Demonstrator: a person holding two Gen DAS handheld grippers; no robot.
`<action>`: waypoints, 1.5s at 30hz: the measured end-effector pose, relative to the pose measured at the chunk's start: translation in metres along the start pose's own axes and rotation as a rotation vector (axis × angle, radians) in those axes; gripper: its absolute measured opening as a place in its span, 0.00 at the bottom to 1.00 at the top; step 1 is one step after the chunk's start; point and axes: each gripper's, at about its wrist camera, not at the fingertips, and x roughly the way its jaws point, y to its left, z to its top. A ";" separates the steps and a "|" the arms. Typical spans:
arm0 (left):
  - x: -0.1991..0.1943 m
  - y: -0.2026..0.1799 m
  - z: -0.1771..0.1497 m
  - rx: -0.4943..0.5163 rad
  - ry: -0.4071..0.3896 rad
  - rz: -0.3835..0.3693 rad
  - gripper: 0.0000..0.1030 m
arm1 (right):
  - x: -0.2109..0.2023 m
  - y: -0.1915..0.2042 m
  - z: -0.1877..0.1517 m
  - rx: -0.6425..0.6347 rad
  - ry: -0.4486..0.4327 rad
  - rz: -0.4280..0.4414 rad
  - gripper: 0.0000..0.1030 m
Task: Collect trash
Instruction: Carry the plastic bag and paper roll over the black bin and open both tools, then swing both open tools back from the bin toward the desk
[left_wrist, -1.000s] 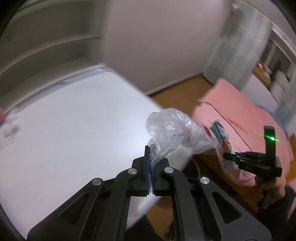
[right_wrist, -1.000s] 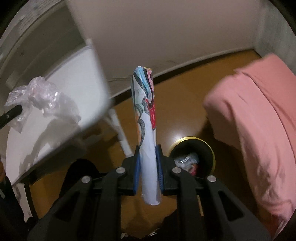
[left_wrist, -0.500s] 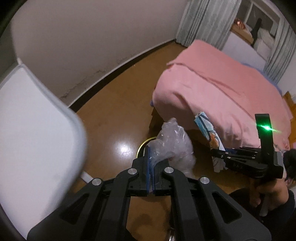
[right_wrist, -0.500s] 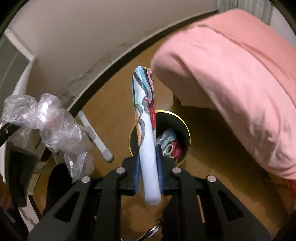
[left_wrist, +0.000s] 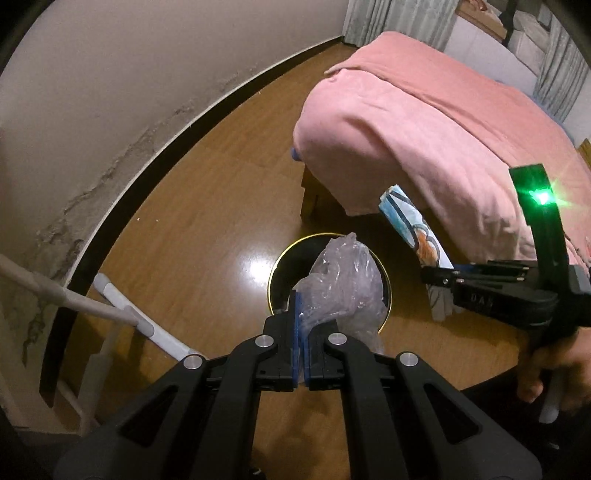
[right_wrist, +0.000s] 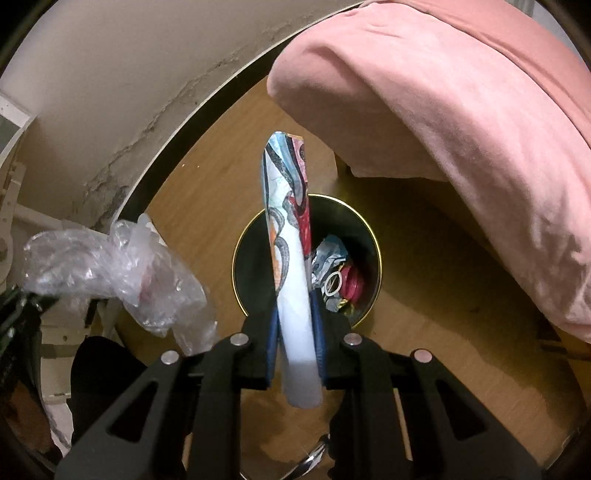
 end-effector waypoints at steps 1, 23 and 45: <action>0.000 0.000 -0.002 0.000 0.002 -0.003 0.00 | 0.000 -0.001 0.001 0.003 0.001 0.003 0.16; 0.033 -0.032 0.005 0.071 0.046 -0.047 0.01 | -0.020 -0.024 0.014 0.131 -0.128 -0.016 0.73; -0.017 -0.030 0.002 0.090 -0.012 -0.018 0.86 | -0.033 -0.028 0.014 0.148 -0.170 -0.060 0.75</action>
